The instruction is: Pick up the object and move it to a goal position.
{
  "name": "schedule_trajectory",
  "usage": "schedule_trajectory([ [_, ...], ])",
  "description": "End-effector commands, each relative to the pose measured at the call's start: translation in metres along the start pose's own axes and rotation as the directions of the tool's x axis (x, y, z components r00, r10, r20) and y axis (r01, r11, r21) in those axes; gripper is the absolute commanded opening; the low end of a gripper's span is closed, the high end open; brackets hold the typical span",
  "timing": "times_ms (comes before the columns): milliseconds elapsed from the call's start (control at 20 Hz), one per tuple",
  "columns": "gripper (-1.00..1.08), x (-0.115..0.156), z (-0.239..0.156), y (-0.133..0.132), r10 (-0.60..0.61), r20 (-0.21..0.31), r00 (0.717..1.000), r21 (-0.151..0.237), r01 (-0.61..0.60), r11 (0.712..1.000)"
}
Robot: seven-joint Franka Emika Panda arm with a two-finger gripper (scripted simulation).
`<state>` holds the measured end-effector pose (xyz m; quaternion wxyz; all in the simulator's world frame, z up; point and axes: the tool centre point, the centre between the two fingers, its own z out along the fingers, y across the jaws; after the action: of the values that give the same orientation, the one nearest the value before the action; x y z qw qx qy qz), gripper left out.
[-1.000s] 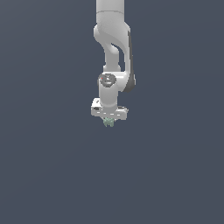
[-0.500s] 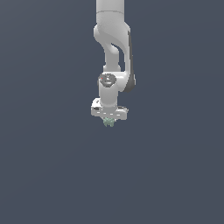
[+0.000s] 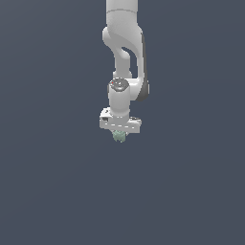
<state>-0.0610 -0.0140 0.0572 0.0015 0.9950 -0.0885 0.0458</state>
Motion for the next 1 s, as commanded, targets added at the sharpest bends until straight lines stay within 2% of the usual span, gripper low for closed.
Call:
schedule_trajectory([
  [0, -1.00, 0.016, -0.009, -0.004, 0.007, -0.051, 0.999, 0.003, -0.007, 1.000],
  [200, -1.00, 0.048, -0.030, -0.013, 0.023, -0.161, 0.987, 0.011, -0.021, 1.000],
  [400, -1.00, 0.081, -0.059, -0.022, 0.041, -0.283, 0.958, 0.021, -0.036, 0.999],
  [700, -1.00, 0.122, -0.105, -0.033, 0.066, -0.445, 0.893, 0.038, -0.054, 0.998],
  [950, -1.00, 0.146, -0.144, -0.040, 0.084, -0.554, 0.828, 0.052, -0.066, 0.996],
])
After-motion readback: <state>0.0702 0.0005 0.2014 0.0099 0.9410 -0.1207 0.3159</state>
